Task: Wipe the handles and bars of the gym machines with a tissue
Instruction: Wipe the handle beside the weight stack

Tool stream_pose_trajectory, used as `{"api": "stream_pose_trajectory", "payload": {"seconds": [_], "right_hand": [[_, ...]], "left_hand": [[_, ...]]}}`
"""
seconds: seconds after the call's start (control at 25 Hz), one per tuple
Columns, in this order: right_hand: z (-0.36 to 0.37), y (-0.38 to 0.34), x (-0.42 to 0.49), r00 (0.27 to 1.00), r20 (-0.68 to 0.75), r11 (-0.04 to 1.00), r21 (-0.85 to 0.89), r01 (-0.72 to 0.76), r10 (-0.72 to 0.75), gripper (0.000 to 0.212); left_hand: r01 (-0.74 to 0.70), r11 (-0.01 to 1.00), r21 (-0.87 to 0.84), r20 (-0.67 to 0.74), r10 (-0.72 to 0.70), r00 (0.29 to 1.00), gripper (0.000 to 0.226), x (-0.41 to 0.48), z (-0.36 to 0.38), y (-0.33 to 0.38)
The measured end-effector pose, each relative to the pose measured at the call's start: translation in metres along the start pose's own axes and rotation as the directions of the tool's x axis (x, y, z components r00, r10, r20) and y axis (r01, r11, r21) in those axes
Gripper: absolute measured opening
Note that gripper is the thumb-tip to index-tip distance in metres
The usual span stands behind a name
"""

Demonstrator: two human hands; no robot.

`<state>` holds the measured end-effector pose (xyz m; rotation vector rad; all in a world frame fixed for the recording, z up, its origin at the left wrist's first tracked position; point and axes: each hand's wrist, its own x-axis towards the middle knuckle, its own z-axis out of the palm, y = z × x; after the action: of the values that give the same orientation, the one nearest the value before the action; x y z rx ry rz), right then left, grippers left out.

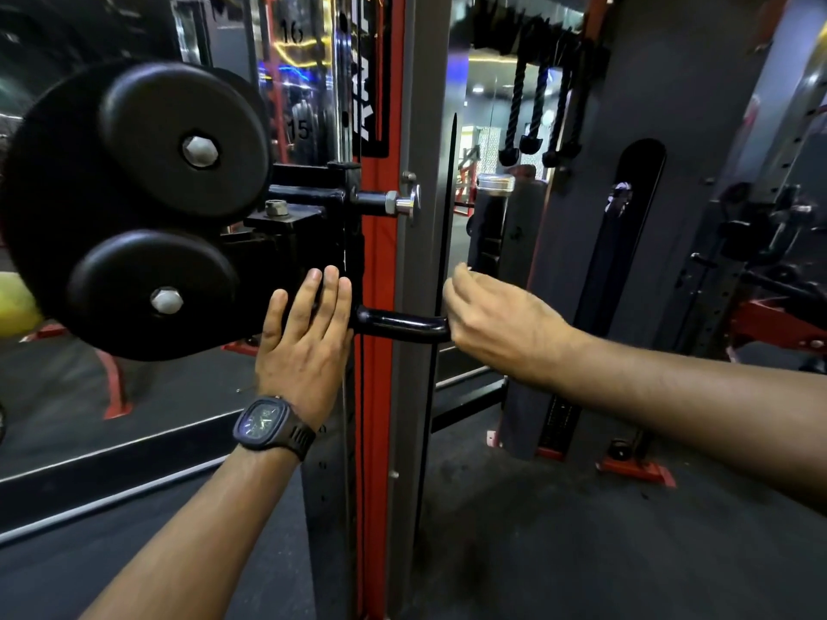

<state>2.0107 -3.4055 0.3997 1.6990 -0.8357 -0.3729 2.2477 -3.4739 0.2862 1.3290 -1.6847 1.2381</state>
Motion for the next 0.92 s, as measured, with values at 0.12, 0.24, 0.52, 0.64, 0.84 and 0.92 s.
{"api": "stream_pose_trajectory", "payload": {"seconds": [0.12, 0.24, 0.52, 0.64, 0.84, 0.92], "right_hand": [[0.001, 0.016, 0.002, 0.999, -0.036, 0.998, -0.064, 0.015, -0.017, 0.024], [0.005, 0.023, 0.001, 0.999, -0.048, 0.999, -0.041, 0.005, -0.007, 0.025], [0.007, 0.035, 0.002, 0.995, -0.099, 0.997, -0.069, -0.033, 0.026, 0.026], [0.004, 0.036, 0.003, 0.994, -0.104, 0.998, -0.034, -0.047, 0.043, 0.033], [-0.001, 0.017, 0.01, 0.991, -0.096, 0.994, 0.068, -0.082, 0.088, 0.033], [0.0, 0.006, 0.01, 0.99, -0.07, 0.986, 0.119, -0.116, 0.125, 0.028]], "left_hand": [[0.006, 1.0, -0.006, 0.007, -0.006, 1.0, 0.077, 0.0, 0.0, 0.0], [0.005, 1.0, -0.026, 0.017, -0.005, 1.0, 0.079, -0.002, -0.002, 0.0], [0.006, 1.0, 0.003, 0.006, -0.006, 1.0, 0.077, -0.001, 0.0, -0.001], [-0.001, 1.0, -0.007, 0.01, 0.001, 1.0, 0.079, -0.001, -0.001, -0.001], [-0.009, 1.0, 0.0, 0.017, 0.009, 1.0, 0.079, -0.001, -0.002, -0.001], [-0.016, 1.0, 0.023, 0.029, 0.016, 0.999, 0.082, -0.001, -0.002, -0.002]]}}
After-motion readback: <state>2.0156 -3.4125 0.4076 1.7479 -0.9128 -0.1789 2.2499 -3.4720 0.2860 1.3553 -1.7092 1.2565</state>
